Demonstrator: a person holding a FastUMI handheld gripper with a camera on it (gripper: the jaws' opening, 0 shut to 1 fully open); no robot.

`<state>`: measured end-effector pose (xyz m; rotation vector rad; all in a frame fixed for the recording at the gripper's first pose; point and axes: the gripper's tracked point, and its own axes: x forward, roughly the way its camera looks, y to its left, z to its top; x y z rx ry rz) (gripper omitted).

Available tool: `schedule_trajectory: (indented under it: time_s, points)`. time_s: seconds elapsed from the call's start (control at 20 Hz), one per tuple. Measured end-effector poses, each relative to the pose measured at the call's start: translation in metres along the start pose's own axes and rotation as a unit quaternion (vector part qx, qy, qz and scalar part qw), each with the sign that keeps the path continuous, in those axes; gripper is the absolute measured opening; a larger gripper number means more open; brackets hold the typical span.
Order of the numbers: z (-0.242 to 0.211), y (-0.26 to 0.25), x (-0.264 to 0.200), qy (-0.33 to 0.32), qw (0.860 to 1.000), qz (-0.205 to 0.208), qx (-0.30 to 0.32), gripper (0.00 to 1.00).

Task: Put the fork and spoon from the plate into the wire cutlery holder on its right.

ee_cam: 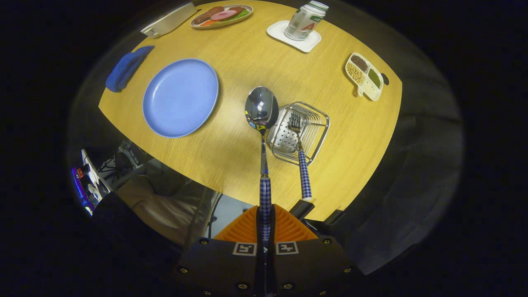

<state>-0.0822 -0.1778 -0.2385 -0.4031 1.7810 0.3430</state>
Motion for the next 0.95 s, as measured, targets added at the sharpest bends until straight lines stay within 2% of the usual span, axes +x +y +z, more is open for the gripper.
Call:
schedule_trajectory:
  time_s: [0.3,0.55,0.95]
  points:
    - [-0.018,-0.023,-0.002,0.028,0.999,0.007,0.021,0.02]
    - [-0.028,-0.03,0.002,0.057,0.997,0.029,0.048,0.02]
    - [-0.01,-0.023,0.019,0.086,0.986,0.096,0.102,0.03]
